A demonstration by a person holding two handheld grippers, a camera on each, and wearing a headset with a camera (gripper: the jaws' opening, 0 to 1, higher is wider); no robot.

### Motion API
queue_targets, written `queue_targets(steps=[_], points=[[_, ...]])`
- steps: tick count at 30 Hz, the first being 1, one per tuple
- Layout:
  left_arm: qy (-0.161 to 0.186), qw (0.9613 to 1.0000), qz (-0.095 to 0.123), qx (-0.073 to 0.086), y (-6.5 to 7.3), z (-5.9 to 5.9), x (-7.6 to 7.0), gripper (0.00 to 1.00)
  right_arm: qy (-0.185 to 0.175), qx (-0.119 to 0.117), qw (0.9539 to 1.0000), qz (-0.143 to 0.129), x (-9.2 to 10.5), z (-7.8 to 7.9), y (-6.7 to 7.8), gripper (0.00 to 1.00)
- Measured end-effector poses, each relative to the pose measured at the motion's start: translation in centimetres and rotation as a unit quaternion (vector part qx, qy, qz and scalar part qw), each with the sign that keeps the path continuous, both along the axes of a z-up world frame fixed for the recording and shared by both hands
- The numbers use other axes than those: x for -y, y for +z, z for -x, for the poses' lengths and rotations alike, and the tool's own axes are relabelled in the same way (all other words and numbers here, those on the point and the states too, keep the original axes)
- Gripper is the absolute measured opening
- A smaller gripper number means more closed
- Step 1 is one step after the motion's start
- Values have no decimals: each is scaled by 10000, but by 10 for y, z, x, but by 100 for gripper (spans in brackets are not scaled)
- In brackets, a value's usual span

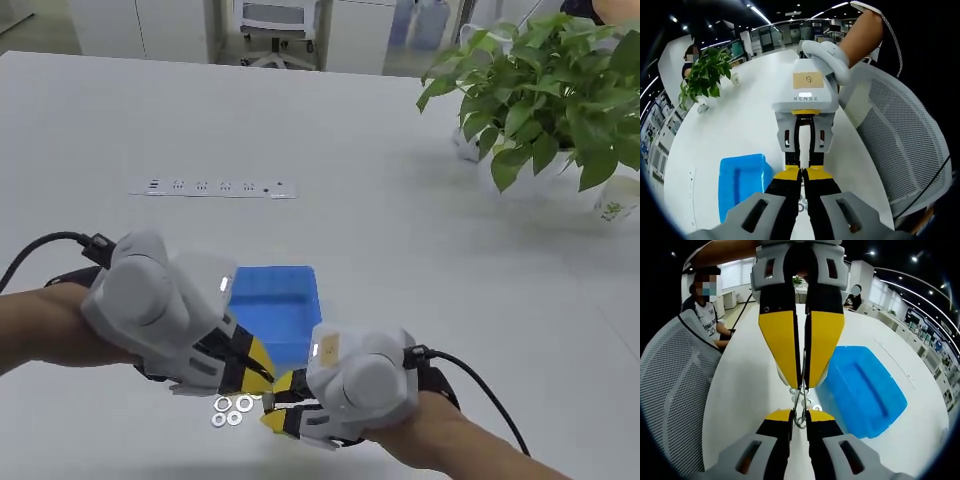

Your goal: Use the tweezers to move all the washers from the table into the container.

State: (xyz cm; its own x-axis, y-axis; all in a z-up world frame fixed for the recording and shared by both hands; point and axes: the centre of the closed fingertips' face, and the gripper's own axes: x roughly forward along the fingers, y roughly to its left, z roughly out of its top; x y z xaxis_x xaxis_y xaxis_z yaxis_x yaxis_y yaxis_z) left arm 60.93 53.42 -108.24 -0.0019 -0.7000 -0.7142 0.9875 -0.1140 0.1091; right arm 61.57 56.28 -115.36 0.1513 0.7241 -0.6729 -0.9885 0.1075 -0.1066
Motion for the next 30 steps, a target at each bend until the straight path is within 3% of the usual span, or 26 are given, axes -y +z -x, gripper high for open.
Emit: queue_targets(steps=[7, 12, 18, 30], points=[[146, 9998, 54, -106, 0, -4, 1, 6, -95, -95, 9999, -17, 0, -1, -1, 12], [236, 9995, -21, -190, -4, -6, -2, 7, -228, -249, 9994, -46, -1, -2, -2, 11], [192, 9997, -25, -122, -4, -3, -2, 7, -240, -327, 9992, -59, -1, -1, -2, 10], [119, 9999, -61, -100, 3, -2, -1, 6, -214, -264, 9994, -97, 0, 0, 6, 10]])
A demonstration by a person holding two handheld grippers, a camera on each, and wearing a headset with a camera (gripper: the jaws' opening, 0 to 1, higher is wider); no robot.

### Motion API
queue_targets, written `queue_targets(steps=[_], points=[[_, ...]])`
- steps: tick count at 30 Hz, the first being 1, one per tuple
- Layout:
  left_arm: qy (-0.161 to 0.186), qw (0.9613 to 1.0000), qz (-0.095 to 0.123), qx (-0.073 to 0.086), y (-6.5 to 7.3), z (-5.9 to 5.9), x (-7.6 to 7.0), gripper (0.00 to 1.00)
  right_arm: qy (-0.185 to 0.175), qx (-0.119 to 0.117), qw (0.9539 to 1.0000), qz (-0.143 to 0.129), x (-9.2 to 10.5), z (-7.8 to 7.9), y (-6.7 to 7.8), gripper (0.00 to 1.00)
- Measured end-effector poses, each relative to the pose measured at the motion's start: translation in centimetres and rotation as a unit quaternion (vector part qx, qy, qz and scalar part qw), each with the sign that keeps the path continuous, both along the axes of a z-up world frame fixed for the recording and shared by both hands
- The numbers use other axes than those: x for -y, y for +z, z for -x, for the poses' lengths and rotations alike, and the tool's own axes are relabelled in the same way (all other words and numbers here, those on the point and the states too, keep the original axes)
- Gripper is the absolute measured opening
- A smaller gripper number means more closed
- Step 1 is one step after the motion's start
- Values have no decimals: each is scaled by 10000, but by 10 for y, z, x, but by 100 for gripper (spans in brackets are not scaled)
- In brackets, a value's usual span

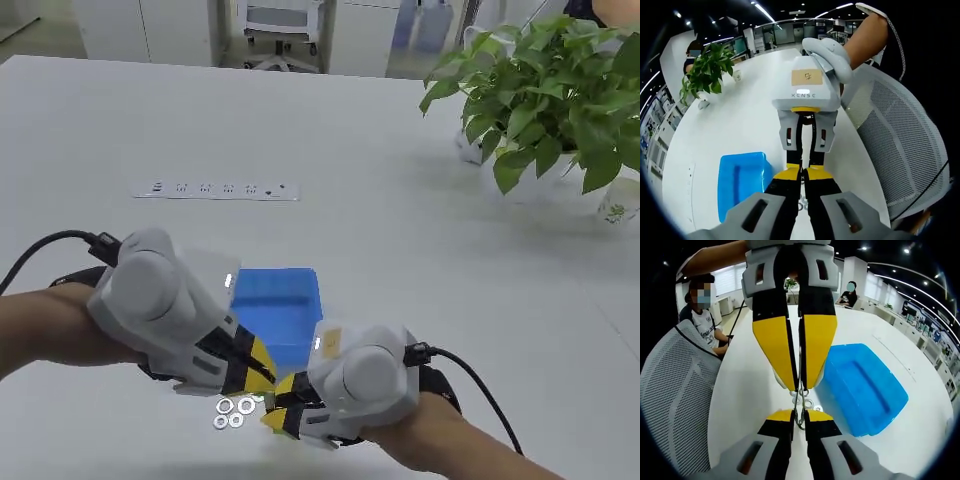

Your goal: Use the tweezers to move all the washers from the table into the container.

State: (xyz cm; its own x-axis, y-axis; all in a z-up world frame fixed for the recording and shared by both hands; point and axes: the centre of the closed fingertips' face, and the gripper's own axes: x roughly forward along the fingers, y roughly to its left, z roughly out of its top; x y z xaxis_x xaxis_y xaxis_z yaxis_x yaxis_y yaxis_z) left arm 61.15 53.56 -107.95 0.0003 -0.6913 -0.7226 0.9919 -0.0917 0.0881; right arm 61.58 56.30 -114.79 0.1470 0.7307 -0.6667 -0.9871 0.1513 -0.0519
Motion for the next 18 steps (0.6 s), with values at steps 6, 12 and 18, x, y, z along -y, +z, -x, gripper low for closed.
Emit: queue_targets(steps=[6, 12, 18], points=[[-18, 10000, 40, -7, 9, -2, 1, 6, -6, 20, 10000, -48, 1, -3, 9, 10], [27, 9999, 104, -54, 19, -4, 1, 6, -18, 27, 9999, -127, 0, -5, 19, 10], [14, 9999, 144, -40, 30, -7, 1, 6, -6, 102, 9998, -172, -2, -11, 30, 10]])
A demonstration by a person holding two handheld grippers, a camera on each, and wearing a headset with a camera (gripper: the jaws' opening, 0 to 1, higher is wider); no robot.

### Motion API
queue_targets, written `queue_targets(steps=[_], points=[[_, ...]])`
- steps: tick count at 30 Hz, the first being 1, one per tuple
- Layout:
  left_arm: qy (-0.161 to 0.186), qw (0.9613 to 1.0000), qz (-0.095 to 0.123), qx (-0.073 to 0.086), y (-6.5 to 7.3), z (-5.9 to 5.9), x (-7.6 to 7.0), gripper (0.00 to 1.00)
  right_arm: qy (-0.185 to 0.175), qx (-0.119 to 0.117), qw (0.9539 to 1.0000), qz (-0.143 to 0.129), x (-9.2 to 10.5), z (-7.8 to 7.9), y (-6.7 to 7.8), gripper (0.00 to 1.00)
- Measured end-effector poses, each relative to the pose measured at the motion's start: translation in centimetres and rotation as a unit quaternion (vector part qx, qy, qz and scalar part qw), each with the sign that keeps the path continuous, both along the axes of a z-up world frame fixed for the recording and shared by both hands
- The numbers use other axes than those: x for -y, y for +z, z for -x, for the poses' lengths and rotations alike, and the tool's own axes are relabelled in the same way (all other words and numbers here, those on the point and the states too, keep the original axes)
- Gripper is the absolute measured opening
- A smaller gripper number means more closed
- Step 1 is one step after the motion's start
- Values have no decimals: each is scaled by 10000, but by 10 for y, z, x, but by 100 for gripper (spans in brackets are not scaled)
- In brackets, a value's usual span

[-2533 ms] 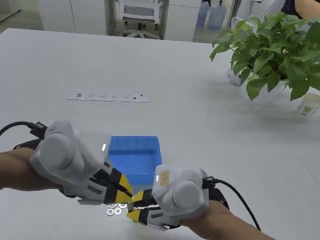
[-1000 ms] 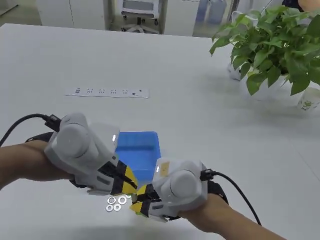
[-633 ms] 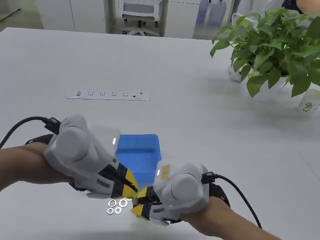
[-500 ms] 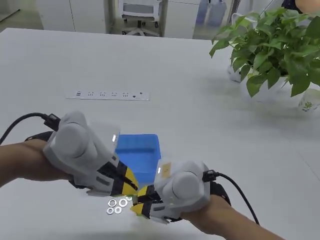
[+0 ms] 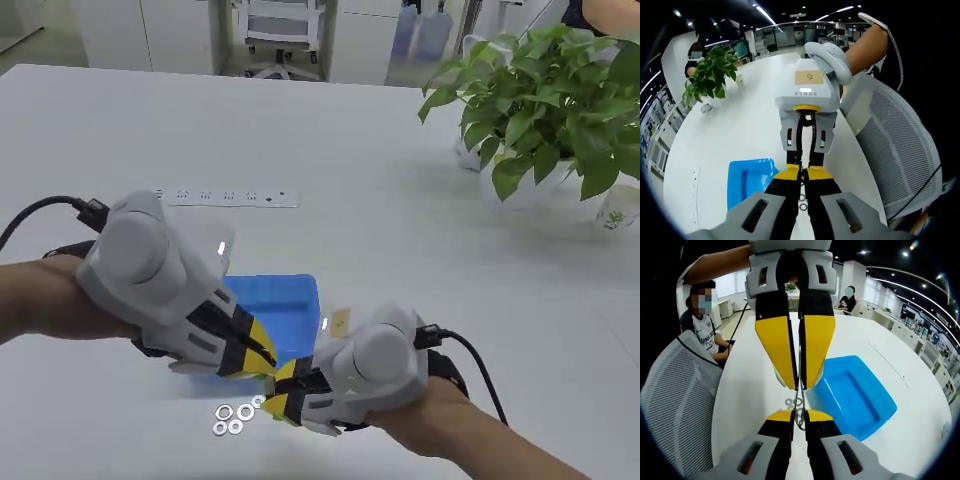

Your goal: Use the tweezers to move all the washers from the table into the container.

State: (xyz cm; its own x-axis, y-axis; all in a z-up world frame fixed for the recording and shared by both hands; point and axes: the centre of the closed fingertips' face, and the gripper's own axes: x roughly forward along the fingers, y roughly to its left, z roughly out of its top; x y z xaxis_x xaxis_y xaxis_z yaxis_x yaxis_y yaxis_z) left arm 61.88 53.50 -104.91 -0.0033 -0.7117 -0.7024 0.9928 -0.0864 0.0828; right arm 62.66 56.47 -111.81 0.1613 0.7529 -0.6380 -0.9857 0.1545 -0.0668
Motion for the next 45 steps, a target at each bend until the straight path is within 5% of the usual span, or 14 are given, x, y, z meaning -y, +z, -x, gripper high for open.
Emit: queue_targets(steps=[23, 45], points=[[-58, 9994, -16, 335, 23, -41, -8, 6, -182, 247, 9992, -249, -12, -46, 24, 10], [23, 9990, -216, 398, 1, -73, -12, 6, -304, 407, 9985, -179, -16, -81, 4, 10]])
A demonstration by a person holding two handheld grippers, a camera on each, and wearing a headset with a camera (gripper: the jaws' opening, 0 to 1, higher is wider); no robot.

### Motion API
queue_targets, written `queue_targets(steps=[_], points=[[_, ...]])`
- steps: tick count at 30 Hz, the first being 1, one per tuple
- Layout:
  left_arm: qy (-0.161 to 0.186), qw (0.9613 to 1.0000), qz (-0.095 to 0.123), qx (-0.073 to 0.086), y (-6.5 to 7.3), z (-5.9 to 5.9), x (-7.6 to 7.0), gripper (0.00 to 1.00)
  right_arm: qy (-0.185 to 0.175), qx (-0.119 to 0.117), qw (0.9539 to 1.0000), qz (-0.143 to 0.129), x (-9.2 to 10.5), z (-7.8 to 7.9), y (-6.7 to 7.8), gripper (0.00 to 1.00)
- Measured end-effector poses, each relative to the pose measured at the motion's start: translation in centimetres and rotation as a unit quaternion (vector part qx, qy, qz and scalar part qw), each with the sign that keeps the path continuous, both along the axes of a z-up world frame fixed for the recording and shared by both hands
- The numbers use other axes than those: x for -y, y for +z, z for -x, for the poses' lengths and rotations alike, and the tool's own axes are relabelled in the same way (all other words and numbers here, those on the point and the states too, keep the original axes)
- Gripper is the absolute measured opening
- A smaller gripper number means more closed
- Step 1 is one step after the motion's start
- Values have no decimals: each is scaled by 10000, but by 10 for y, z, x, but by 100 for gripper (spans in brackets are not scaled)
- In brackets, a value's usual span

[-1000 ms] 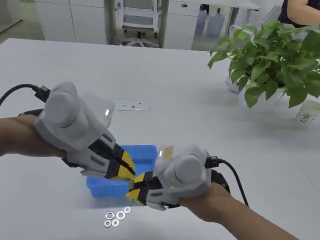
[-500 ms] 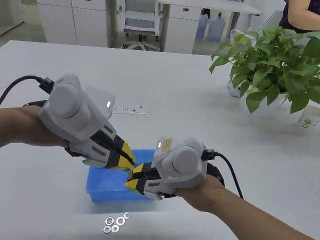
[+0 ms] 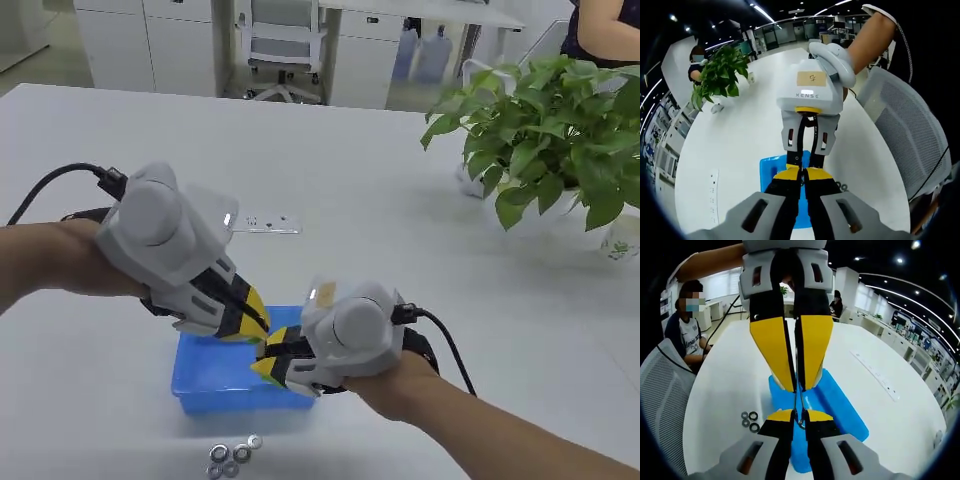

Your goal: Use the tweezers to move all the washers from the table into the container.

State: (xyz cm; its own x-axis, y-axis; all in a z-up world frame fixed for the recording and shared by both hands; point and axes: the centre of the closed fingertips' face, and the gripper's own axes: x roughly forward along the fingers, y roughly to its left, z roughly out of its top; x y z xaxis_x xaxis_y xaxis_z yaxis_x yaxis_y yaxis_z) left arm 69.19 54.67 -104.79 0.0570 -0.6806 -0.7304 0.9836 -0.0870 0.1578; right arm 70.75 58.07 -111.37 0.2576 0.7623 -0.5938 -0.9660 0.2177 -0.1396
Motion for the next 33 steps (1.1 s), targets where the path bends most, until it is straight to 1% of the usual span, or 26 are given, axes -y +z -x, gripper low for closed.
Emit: queue_targets(steps=[5, 9, 13, 14, 20, 33], points=[[-10, 10000, -59, 14, -8, -5, -1, 6, 6, -95, 10000, 24, -1, -5, -9, 10], [-7, 9999, -99, -36, -15, -9, -1, 6, -12, -152, 9998, 88, 0, -8, -16, 10], [-1, 9999, -109, -78, -19, -11, 0, 6, -40, -196, 9997, 116, 0, -9, -20, 10], [52, 9999, -78, -114, -19, -12, 0, 6, -74, -214, 9997, 103, 1, -11, -21, 10], [87, 9998, -45, -160, -20, -16, 1, 6, -127, -287, 9995, 57, 1, -14, -23, 10], [95, 9997, 16, -202, -24, -23, 2, 6, -214, -369, 9991, 36, 2, -20, -28, 10]])
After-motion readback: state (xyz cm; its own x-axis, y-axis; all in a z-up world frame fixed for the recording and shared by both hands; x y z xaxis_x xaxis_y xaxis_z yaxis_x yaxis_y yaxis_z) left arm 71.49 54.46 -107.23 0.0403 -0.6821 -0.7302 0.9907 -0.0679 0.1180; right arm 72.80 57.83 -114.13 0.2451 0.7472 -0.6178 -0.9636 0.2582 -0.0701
